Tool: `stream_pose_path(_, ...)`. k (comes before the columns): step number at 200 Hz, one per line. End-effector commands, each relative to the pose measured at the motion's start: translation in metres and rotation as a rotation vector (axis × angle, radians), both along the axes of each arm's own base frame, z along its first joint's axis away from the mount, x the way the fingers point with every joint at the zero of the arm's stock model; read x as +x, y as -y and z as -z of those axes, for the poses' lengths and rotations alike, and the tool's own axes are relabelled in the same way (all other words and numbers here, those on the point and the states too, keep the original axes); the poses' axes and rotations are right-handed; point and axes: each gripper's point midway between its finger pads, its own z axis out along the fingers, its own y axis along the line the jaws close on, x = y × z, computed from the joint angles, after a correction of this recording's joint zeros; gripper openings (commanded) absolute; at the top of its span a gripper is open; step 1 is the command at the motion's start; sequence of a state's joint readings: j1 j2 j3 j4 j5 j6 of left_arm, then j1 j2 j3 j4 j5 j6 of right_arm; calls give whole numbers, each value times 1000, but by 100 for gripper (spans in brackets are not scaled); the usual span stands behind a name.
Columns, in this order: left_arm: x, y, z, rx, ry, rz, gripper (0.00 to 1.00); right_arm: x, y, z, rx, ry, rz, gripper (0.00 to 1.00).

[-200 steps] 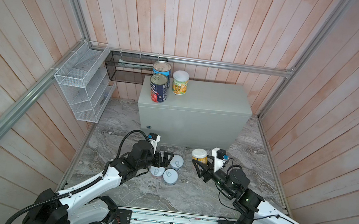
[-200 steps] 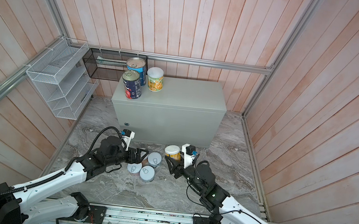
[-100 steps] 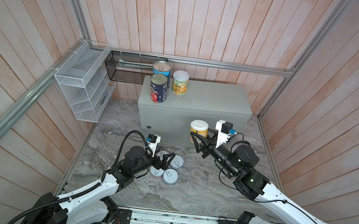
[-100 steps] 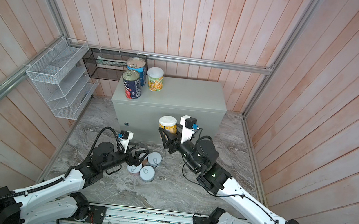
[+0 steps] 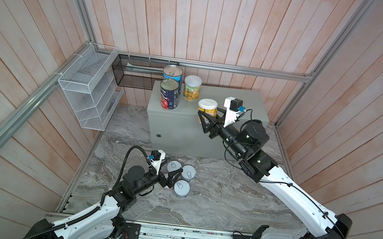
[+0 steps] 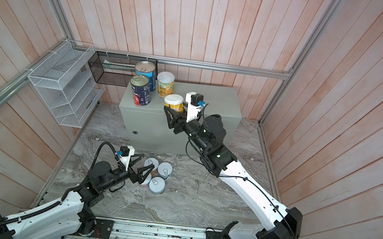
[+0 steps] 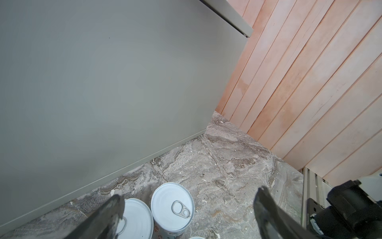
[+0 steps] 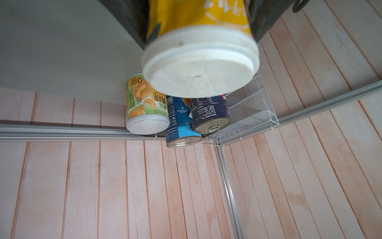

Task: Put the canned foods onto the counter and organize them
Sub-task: 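Lift the yellow can with the right gripper up onto the cabinet top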

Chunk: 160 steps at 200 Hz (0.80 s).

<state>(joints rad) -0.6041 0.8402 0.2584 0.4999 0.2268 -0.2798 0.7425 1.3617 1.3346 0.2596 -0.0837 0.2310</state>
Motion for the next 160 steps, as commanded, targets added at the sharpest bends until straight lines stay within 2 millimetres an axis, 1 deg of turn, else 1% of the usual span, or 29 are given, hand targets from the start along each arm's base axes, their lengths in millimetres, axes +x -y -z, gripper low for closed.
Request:
stream_pose_path(1, 5, -1, 1, 10, 22, -16, 100, 6, -2, -43, 53, 108, -48, 67)
stream_pose_path(35, 9, 1, 8, 29, -3, -17, 100, 32, -16, -41, 7, 151, -28, 67)
stream_pose_path(68, 9, 0, 8, 36, -3, -24, 100, 55, -28, -29, -10, 140, -25, 67)
stream_pose_path(108, 11, 0, 10, 43, -9, -30, 100, 73, -41, -24, -28, 148, -23, 67)
stream_pose_path(135, 13, 1, 14, 54, -16, -32, 100, 80, -48, -22, -41, 156, -24, 67)
stream_pose_path(160, 15, 1, 18, 65, -24, -34, 100, 87, -51, -16, -55, 163, -10, 68)
